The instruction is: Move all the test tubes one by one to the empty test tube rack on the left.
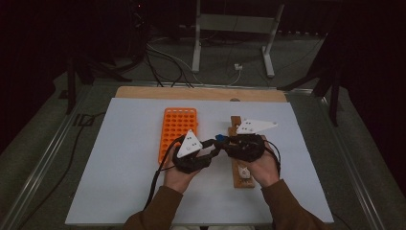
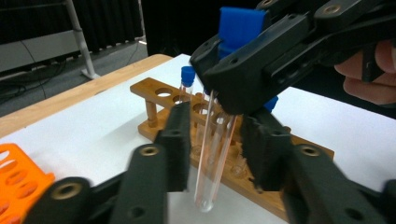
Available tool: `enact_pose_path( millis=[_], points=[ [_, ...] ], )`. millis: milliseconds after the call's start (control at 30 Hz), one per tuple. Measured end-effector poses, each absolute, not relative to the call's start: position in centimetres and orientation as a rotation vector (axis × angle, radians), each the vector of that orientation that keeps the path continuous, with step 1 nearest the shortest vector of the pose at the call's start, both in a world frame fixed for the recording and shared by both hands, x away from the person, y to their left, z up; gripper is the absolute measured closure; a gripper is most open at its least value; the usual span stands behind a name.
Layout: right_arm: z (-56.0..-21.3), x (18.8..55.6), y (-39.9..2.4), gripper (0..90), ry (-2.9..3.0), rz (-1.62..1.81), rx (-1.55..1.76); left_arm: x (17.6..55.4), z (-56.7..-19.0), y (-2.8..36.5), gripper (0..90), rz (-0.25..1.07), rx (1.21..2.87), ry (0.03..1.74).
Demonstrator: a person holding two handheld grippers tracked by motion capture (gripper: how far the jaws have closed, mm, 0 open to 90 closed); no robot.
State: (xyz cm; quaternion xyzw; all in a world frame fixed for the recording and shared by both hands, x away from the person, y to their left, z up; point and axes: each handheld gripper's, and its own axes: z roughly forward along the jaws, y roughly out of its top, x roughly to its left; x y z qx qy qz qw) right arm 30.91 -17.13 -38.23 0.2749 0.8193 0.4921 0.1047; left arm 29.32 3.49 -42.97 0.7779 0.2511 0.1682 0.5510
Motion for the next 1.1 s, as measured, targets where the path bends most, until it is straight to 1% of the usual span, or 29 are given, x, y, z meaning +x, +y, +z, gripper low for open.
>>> enact_pose_path(
  millis=[67, 100, 200, 233, 267, 300, 367, 533, 567, 600, 633, 667, 700, 733, 800, 833, 867, 900, 933, 967, 1000, 1100],
  points=[
    [-38.3, 30.9, -17.1, 76.9, 2.419, 1.448, 0.813, 29.4, -43.1, 3.4, 74.1, 0.399, 1.847, 0.583],
    [-38.4, 31.0, -17.1, 76.9, 2.419, 1.449, 0.815, 29.4, -43.1, 3.4, 75.9, 0.397, 1.846, 0.582],
    [-38.3, 31.0, -17.3, 74.3, 2.41, 1.459, 0.831, 29.6, -43.1, 3.4, 77.5, 0.383, 1.838, 0.584],
    [-38.2, 31.1, -17.6, 64.3, 2.39, 1.485, 0.842, 29.7, -43.1, 3.4, 77.7, 0.384, 1.839, 0.584],
    [-38.2, 31.1, -17.6, 64.3, 2.39, 1.485, 0.842, 29.7, -43.2, 3.4, 77.7, 0.382, 1.837, 0.589],
    [-38.0, 31.0, -17.9, 54.8, 2.368, 1.504, 0.86, 29.8, -43.2, 3.5, 77.8, 0.386, 1.84, 0.593],
    [-37.9, 30.9, -18.3, 46.2, 2.348, 1.51, 0.855, 29.9, -43.3, 3.8, 77.9, 0.389, 1.836, 0.605],
    [-37.6, 30.4, -19.5, 29.9, 2.256, 1.512, 0.841, 30.2, -43.3, 4.5, 78.0, 0.386, 1.822, 0.624],
    [-37.6, 30.4, -19.5, 29.9, 2.256, 1.512, 0.841, 30.2, -43.3, 4.7, 78.0, 0.387, 1.817, 0.63],
    [-37.7, 30.3, -20.0, 24.3, 2.223, 1.512, 0.854, 30.3, -43.3, 4.9, 78.0, 0.391, 1.813, 0.635],
    [-37.7, 30.3, -20.0, 24.3, 2.223, 1.512, 0.854, 30.3, -43.3, 5.1, 78.0, 0.391, 1.813, 0.638],
    [-37.8, 30.2, -20.5, 18.3, 2.188, 1.511, 0.864, 30.3, -43.3, 5.2, 78.1, 0.395, 1.806, 0.641],
    [-37.9, 30.1, -20.8, 15.7, 2.177, 1.508, 0.869, 30.3, -43.3, 5.4, 78.1, 0.4, 1.804, 0.645],
    [-37.9, 30.1, -20.8, 15.7, 2.177, 1.508, 0.869, 30.3, -43.4, 5.5, 78.1, 0.406, 1.8, 0.646],
    [-38.1, 29.8, -21.6, 11.8, 2.148, 1.523, 0.88, 30.4, -43.5, 5.9, 78.1, 0.414, 1.79, 0.656],
    [-38.1, 29.8, -21.6, 11.8, 2.148, 1.523, 0.88, 30.4, -43.6, 6.1, 78.1, 0.418, 1.788, 0.662],
    [-38.3, 29.6, -22.2, 9.1, 2.13, 1.513, 0.891, 30.4, -43.7, 6.3, 78.1, 0.421, 1.784, 0.669],
    [-38.3, 29.6, -22.2, 9.1, 2.13, 1.513, 0.891, 30.4, -43.8, 6.5, 78.1, 0.425, 1.783, 0.677],
    [-38.5, 29.4, -22.7, 5.3, 2.121, 1.498, 0.897, 30.4, -44.0, 6.7, 78.1, 0.423, 1.778, 0.685],
    [-38.5, 29.4, -22.7, 5.3, 2.121, 1.498, 0.897, 30.4, -44.1, 7.0, 78.1, 0.427, 1.779, 0.692],
    [-38.7, 29.3, -23.2, 2.1, 2.112, 1.478, 0.909, 30.5, -44.2, 7.2, 78.1, 0.429, 1.777, 0.699],
    [-38.9, 29.2, -23.7, 0.7, 2.099, 1.465, 0.924, 30.5, -44.6, 7.7, 78.1, 0.429, 1.772, 0.719]
  ],
)
